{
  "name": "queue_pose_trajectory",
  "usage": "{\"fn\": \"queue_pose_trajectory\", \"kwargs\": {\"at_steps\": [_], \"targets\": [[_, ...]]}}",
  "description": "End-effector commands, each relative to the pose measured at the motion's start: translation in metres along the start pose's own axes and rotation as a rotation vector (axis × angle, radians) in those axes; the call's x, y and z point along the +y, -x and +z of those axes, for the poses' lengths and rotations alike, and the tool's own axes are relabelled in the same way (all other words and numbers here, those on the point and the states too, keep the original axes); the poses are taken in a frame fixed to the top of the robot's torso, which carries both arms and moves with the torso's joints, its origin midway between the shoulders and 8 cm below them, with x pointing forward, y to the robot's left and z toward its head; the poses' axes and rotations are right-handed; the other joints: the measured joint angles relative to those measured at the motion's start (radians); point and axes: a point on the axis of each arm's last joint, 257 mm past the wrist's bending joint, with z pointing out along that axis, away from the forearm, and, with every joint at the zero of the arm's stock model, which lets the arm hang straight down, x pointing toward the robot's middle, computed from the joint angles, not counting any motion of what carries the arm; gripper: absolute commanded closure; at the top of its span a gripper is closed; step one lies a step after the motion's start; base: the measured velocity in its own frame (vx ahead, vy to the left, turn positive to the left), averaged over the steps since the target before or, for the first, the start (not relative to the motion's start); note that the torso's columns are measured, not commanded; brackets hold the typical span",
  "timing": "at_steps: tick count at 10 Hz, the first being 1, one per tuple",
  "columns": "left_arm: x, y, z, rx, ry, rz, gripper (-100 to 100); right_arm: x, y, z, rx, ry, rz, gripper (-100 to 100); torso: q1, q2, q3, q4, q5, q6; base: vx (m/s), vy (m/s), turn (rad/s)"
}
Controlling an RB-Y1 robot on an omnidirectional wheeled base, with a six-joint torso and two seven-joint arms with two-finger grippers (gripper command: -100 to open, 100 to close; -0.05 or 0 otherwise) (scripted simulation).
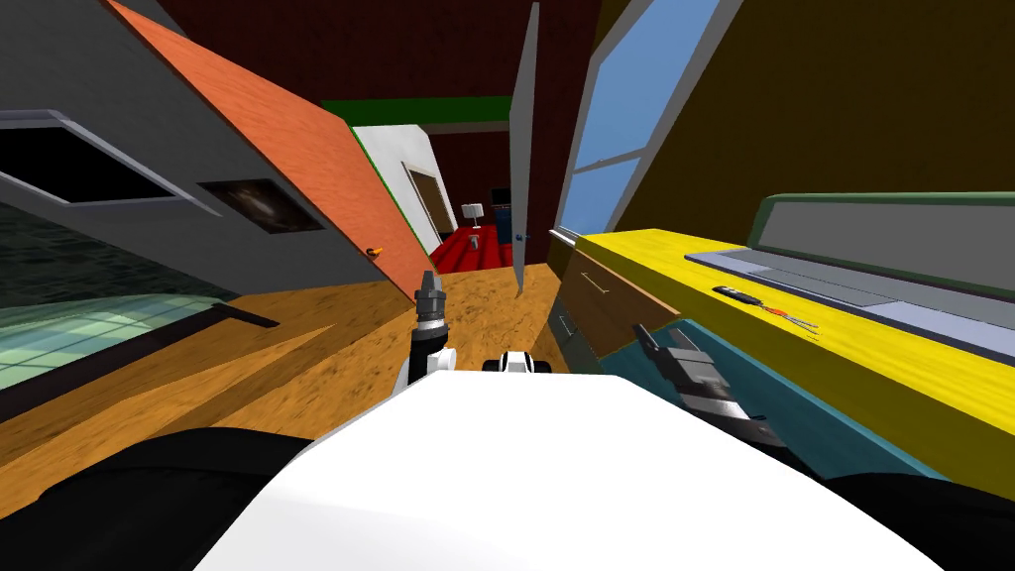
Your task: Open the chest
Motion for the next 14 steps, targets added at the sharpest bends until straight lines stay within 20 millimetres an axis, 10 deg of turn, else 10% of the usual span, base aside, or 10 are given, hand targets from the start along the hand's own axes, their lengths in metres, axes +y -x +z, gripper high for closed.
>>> {"fn": "queue_pose_trajectory", "kwargs": {"at_steps": [1,14], "targets": [[0.000,0.000,0.000,0.000,0.000,0.000,0,-0.013,-0.007,-0.015,0.046,-0.013,-0.111,-100,0.001,-0.001,0.000,0.000,0.000,0.000,0.082,0.031,0.082],[0.000,0.000,0.000,0.000,0.000,0.000,0,-0.097,-0.026,-0.134,0.430,-0.011,-0.794,-100,0.000,0.000,0.000,0.000,0.000,0.000,0.102,0.015,0.146]]}}
